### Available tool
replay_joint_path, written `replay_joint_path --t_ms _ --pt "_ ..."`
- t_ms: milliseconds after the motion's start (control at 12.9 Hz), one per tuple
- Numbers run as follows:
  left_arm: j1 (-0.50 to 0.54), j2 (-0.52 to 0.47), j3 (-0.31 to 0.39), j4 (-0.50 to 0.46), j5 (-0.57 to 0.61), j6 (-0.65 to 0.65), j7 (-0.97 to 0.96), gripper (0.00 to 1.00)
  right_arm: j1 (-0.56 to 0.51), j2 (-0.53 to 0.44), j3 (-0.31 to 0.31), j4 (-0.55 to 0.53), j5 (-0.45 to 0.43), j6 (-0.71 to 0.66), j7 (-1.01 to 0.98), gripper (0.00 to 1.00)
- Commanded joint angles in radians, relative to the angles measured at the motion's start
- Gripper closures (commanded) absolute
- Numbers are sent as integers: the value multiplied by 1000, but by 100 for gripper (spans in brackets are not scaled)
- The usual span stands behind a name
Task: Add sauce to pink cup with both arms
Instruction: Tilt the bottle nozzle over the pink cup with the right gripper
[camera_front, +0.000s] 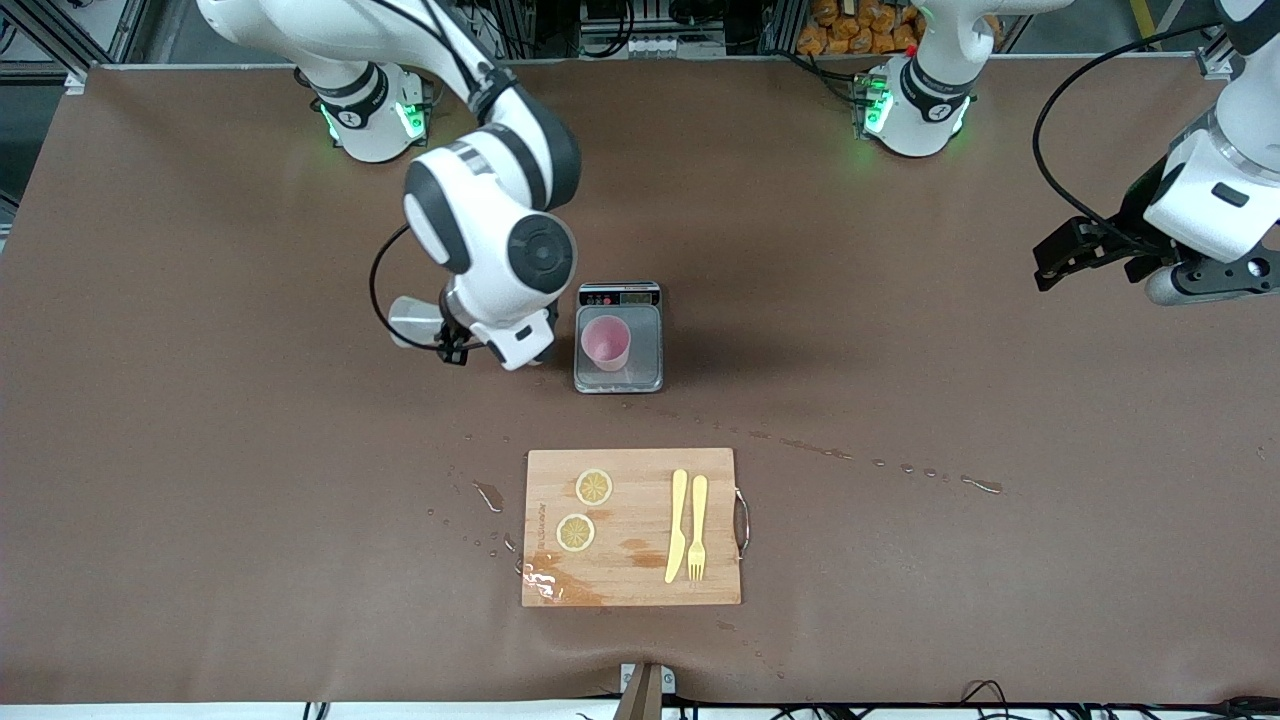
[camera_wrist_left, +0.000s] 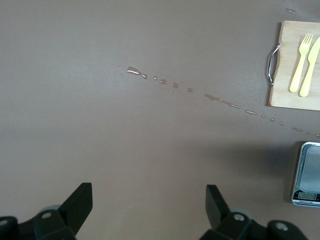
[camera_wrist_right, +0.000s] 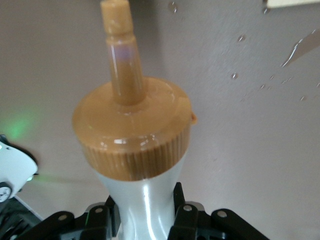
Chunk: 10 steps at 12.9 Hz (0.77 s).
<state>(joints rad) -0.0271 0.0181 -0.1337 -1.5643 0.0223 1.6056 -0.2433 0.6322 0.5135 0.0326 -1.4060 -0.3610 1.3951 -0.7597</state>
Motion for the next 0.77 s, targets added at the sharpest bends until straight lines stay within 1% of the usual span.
replay_joint_path --t_ms 0,155,309,464,695 --pt "9 -20 -7 -16 4 -4 15 0 72 6 -11 9 -88 -71 98 100" --pt "9 -24 -9 -14 5 -32 15 0 135 31 -11 9 -214 -125 99 100" --pt "9 -21 -9 -13 7 -30 15 0 156 43 -11 9 -256 -136 91 100" --pt "12 -21 -4 -13 7 -30 15 0 184 57 -11 9 -355 -139 18 100" --pt "19 -21 -4 -10 8 -30 24 0 190 63 -11 13 -369 -137 -3 100"
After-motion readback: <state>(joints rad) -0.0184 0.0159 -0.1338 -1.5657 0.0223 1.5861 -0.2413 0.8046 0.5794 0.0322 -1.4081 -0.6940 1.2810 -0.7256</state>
